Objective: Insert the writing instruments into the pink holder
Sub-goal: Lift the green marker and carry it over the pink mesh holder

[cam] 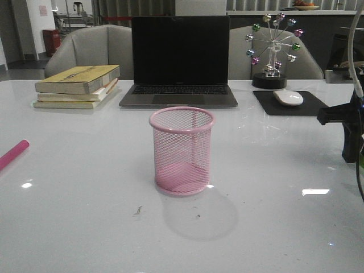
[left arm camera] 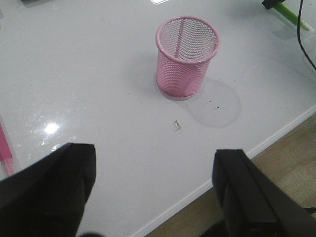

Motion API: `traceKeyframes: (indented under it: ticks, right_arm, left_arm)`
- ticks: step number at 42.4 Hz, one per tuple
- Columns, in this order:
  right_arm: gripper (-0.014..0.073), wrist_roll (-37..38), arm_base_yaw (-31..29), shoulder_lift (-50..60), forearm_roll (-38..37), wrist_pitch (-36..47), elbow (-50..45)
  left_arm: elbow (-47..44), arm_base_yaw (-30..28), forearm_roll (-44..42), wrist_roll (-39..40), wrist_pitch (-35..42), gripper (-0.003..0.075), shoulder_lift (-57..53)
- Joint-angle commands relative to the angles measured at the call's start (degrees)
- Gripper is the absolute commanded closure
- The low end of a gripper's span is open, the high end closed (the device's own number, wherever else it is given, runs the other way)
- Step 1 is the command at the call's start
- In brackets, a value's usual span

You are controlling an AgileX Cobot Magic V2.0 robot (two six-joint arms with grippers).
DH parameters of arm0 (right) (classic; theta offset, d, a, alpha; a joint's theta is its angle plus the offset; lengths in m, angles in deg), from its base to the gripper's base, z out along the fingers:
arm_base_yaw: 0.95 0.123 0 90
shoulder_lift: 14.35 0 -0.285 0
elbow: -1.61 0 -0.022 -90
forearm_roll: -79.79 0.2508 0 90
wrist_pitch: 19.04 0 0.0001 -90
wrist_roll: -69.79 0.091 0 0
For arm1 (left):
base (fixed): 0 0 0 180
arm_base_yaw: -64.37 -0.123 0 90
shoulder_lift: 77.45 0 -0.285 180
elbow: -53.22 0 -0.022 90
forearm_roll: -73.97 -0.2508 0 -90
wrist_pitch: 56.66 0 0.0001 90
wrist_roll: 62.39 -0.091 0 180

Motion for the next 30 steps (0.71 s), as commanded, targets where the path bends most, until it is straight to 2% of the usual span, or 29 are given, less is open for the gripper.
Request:
traceKeyframes:
  ticks: [1,8,14,22,30]
  right_arm:
    - [0.0412,-0.73,-0.3,4.57,-0.55,0.27,1.64]
    - [0.0412,-2.05,0.5,11.51,-0.55,3.22,-0.84]
    - [0.0412,-2.89,2.65,22.61,-0.18,11.5,-8.32]
    - [0.0412,-2.89,9.57,39.87,0.75,28.19,-20.7]
    - [0.0412,-2.89,19.57,50.69,0.81,46.5,-29.82]
  left_arm:
    - [1.49,0.5,0.71,0.03,3.57,0.0171,-0.1]
    - [1.49,0.5,0.71,0.03,3.57,0.0171,-0.1]
    - [1.49,0.5,0.71,0.03,3.7,0.0171,-0.1]
    - [1.49,0.5,0.71,0.03,3.78,0.0171,-0.1]
    - [1.49,0.5,0.71,0.03,3.78,0.0171,-0.1]
